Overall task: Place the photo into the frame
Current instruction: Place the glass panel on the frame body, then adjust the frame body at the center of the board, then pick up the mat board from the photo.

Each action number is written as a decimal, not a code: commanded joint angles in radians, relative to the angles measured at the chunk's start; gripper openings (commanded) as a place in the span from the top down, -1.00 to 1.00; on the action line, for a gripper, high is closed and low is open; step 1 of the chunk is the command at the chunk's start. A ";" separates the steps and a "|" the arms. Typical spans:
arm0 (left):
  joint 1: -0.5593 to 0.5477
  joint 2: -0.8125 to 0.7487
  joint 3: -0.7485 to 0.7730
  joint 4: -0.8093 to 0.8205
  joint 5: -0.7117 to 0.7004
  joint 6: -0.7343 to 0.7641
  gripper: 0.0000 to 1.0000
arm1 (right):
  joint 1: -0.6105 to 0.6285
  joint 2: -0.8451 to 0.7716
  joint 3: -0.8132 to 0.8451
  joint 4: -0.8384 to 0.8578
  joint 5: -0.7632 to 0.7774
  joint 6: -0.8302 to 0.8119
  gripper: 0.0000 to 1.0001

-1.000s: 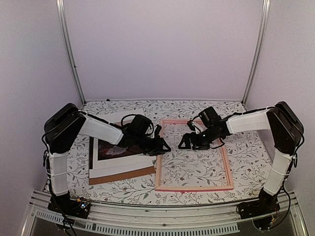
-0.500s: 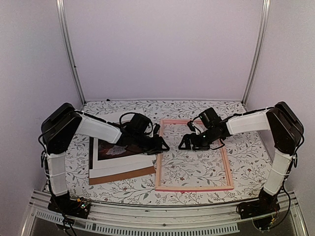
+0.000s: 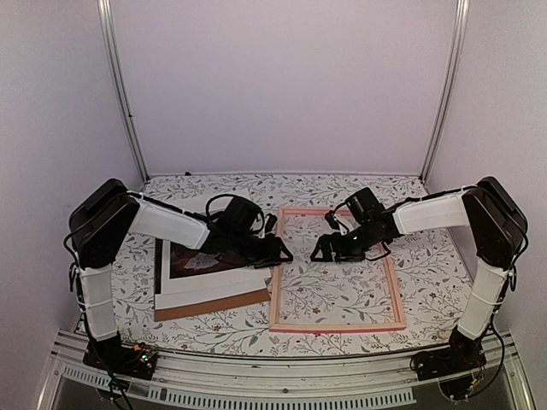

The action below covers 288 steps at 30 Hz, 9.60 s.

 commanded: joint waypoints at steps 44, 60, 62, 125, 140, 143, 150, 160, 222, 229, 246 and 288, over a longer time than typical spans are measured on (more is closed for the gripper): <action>-0.034 -0.331 0.022 -0.380 -0.512 0.310 -0.70 | -0.121 -0.284 -0.008 -0.230 0.292 -0.023 -0.98; 0.011 -0.528 -0.072 -0.431 -0.680 0.385 -0.83 | -0.335 -0.265 -0.113 -0.272 0.319 -0.100 -0.43; 0.019 -0.527 -0.079 -0.436 -0.679 0.384 -0.83 | -0.335 -0.244 -0.114 -0.266 0.307 -0.109 -0.26; 0.581 -0.559 -0.363 -0.349 -0.507 0.340 -0.78 | 0.007 -0.039 0.313 -0.104 0.182 -0.021 -0.55; 0.603 -0.461 -0.412 -0.254 -0.521 0.331 -0.70 | 0.228 0.424 0.723 -0.090 0.122 0.049 -0.54; 0.604 -0.451 -0.416 -0.250 -0.518 0.328 -0.66 | 0.235 0.467 0.752 -0.104 0.129 0.069 -0.52; 0.603 -0.445 -0.433 -0.243 -0.521 0.319 -0.63 | 0.235 0.531 0.801 -0.157 0.149 0.103 -0.49; 0.613 -0.410 -0.449 -0.236 -0.496 0.305 -0.64 | 0.235 0.564 0.812 -0.187 0.105 0.139 -0.43; 0.637 -0.576 -0.623 0.026 -0.169 0.213 -0.11 | 0.200 0.425 0.615 0.025 0.004 0.313 0.14; 0.648 -0.594 -0.638 0.068 -0.118 0.206 -0.15 | 0.200 0.430 0.597 0.027 0.006 0.310 0.19; 0.652 -0.617 -0.649 0.085 -0.117 0.215 -0.11 | 0.198 0.421 0.591 0.027 0.012 0.299 0.50; 0.735 -0.693 -0.627 0.063 0.072 0.161 0.44 | 0.187 0.412 0.556 0.046 -0.007 0.298 0.62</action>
